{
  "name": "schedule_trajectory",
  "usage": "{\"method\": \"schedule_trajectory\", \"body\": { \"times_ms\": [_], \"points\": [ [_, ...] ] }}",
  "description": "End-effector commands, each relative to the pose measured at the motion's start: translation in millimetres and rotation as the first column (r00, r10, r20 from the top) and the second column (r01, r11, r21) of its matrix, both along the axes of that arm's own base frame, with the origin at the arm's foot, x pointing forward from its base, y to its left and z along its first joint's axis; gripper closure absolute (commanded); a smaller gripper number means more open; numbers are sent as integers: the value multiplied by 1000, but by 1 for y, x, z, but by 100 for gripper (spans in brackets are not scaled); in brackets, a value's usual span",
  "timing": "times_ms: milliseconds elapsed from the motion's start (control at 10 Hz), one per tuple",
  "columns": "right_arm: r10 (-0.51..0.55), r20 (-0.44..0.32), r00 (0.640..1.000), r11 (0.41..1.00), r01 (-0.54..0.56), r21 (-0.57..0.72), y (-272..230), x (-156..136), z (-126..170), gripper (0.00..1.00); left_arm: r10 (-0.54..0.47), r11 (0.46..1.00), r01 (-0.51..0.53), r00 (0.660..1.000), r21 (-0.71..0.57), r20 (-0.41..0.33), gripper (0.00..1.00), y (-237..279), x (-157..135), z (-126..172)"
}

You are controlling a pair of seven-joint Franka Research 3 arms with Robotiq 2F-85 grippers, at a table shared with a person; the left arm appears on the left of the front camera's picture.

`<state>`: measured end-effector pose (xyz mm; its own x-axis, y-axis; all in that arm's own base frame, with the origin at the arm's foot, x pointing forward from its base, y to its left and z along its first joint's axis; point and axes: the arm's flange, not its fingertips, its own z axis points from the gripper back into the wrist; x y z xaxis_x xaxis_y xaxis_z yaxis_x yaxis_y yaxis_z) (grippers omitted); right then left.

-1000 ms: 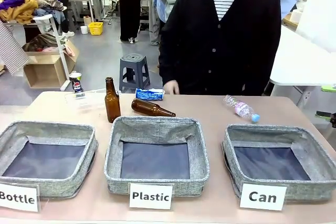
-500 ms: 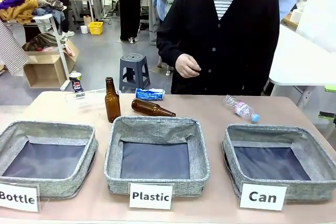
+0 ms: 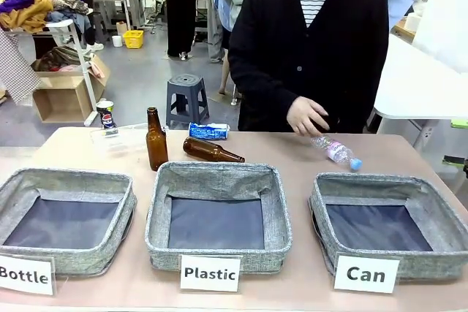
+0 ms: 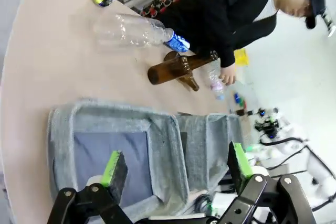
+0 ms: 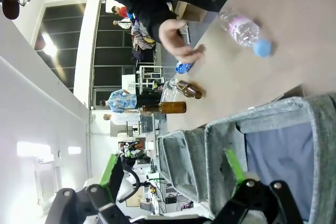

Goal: Sort the can waste into the basket.
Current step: Pick up the can waste from the table and place it in the right Fabric basket.

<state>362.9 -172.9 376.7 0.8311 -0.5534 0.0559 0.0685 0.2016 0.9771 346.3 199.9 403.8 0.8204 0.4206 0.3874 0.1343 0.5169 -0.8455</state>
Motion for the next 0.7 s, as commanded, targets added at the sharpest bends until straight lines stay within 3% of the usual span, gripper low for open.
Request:
{"method": "schedule_trajectory", "body": {
  "times_ms": [0, 300, 600],
  "points": [
    [-3, 9, 1000, 1000, 3, 9, 2, -3, 0, 0, -83, 993, 84, 996, 85, -11, 0, -7, 75, 15],
    [-3, 9, 1000, 1000, 3, 9, 2, -3, 0, 0, -86, 985, 95, 994, 140, -72, 0, -35, 195, 19],
    [-3, 9, 1000, 1000, 3, 9, 2, -3, 0, 0, -105, 965, 107, 994, 241, -20, 0, -39, 263, -8]
  ]
}}
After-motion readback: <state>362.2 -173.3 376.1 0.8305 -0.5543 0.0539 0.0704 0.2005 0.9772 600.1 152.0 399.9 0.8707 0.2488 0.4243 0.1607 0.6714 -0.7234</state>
